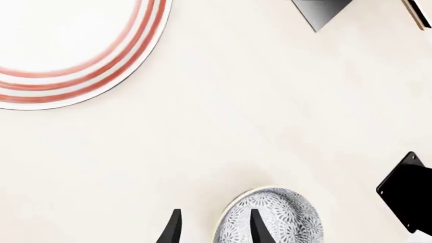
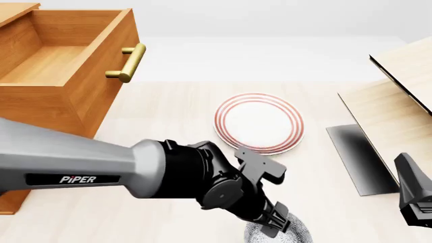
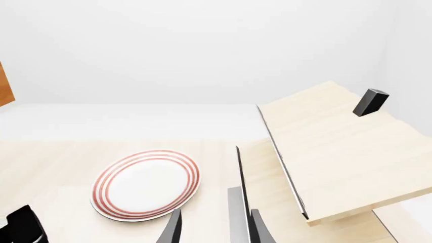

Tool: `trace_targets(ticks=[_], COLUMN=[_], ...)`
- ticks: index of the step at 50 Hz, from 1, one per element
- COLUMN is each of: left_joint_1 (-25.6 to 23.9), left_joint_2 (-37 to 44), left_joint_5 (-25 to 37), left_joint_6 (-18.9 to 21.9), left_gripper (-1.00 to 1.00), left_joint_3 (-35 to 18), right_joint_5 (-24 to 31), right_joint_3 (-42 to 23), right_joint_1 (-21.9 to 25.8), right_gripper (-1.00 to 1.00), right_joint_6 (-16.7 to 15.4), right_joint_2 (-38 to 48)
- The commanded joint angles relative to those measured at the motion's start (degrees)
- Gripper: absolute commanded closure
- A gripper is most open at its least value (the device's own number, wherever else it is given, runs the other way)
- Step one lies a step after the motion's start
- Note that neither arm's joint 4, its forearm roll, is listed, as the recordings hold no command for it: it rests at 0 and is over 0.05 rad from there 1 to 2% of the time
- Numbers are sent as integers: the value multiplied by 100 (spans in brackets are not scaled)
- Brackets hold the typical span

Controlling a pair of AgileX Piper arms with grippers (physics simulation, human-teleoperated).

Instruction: Open the top drawer of the cabinet and put the bowl in it.

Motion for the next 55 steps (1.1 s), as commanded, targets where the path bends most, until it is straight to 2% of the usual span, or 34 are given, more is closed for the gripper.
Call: trace_targets(ticks=[1, 28, 29, 38, 45, 53, 55], left_joint_1=[-98, -150, -154, -144, 40, 9, -114], left_joint_2=[160, 313, 318, 261, -147, -281, -317], left_joint_5=[-53, -164, -164, -256, -258, -246, -284], left_joint_6=[-87, -184, -179, -193, 37, 64, -43], left_gripper=[-100, -100, 100, 100, 100, 100, 100], left_joint_3=[-66, -51, -55, 2, 119, 79, 15], right_joint_5=[-7, -7, -7, -7, -7, -7, -7], right_joint_3=[5, 5, 5, 5, 5, 5, 5], right_joint_1=[-1, -1, -1, -1, -1, -1, -1], right_gripper=[-100, -100, -100, -100, -100, -100, -100], right_joint_6=[2, 2, 2, 2, 2, 2, 2], right_joint_2=[1, 1, 1, 1, 1, 1, 1])
